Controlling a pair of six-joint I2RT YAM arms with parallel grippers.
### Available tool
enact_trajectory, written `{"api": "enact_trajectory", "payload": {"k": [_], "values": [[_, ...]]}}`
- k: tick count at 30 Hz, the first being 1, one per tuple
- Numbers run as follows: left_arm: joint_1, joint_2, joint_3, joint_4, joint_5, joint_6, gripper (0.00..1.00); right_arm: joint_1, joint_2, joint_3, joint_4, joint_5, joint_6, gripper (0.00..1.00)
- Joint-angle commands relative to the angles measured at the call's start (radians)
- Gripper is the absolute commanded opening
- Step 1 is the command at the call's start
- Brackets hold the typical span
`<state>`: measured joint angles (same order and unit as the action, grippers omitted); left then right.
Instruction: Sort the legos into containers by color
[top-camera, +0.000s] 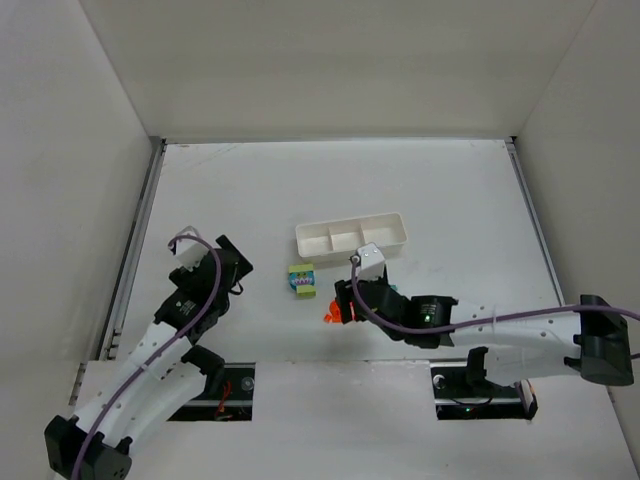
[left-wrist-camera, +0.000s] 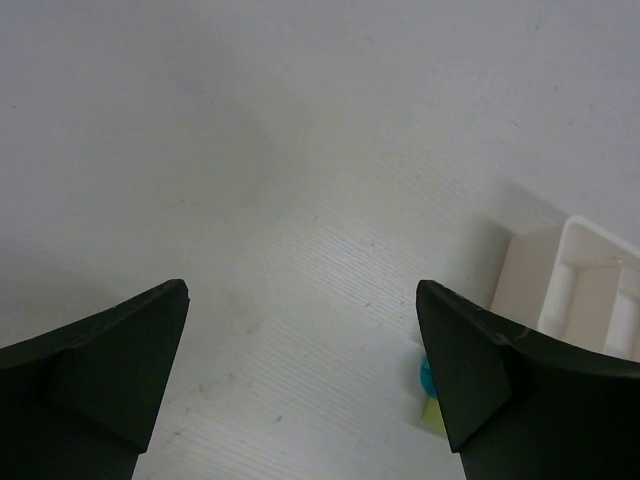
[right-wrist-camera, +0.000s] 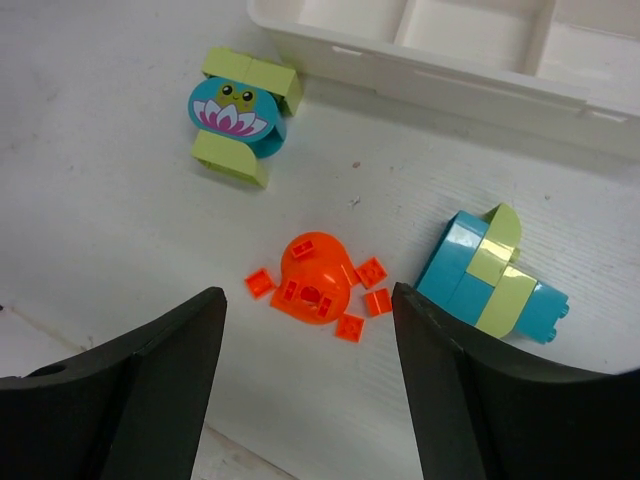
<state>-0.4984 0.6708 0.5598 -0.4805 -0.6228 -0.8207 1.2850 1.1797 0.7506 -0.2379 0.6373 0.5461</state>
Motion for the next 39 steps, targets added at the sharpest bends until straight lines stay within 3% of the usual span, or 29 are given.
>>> {"api": "enact_trajectory", "payload": {"k": [1,3,5,6,8,18,19,20,22,23,24,30,39], "values": [[0.011,-0.020,-0.046,0.011,0.037,0.011,1.00,0.007,0.023,-0.010,0.110,0.012,-0.015,0.72],[0.001,-0.036,-0.067,0.006,0.044,0.005,1.00,-0.005,0.047,-0.014,0.152,-0.010,-0.023,0.60],[-0.015,-0.053,-0.090,0.005,0.049,0.002,1.00,-0.049,0.078,-0.017,0.198,-0.039,-0.031,0.34],[-0.024,-0.059,-0.101,0.011,0.051,0.002,1.00,-0.077,0.109,-0.008,0.207,-0.065,-0.029,0.16],[-0.047,-0.062,-0.110,0.019,0.038,-0.008,1.00,-0.124,0.168,0.021,0.213,-0.111,-0.032,0.05],[-0.222,-0.027,-0.152,0.130,-0.041,-0.063,1.00,-0.210,0.449,0.174,0.284,-0.200,-0.089,0.05],[-0.251,-0.040,-0.170,0.164,-0.041,-0.061,0.97,-0.210,0.472,0.188,0.301,-0.214,-0.100,0.05],[-0.281,-0.059,-0.191,0.202,-0.051,-0.057,0.92,-0.212,0.495,0.200,0.316,-0.218,-0.104,0.05],[-0.321,-0.088,-0.227,0.238,-0.074,-0.066,0.54,-0.212,0.532,0.222,0.337,-0.225,-0.100,0.05],[-0.332,-0.088,-0.233,0.237,-0.074,-0.077,0.40,-0.214,0.553,0.233,0.351,-0.228,-0.098,0.05],[-0.340,-0.077,-0.235,0.224,-0.074,-0.092,0.35,-0.214,0.573,0.239,0.364,-0.228,-0.097,0.06],[-0.404,-0.097,-0.270,0.181,-0.095,-0.208,0.44,-0.201,0.678,0.306,0.404,-0.246,-0.069,0.06],[-0.364,-0.229,-0.256,-0.024,-0.192,-0.325,0.62,-0.085,0.701,0.418,0.433,-0.335,0.002,0.11]]}}
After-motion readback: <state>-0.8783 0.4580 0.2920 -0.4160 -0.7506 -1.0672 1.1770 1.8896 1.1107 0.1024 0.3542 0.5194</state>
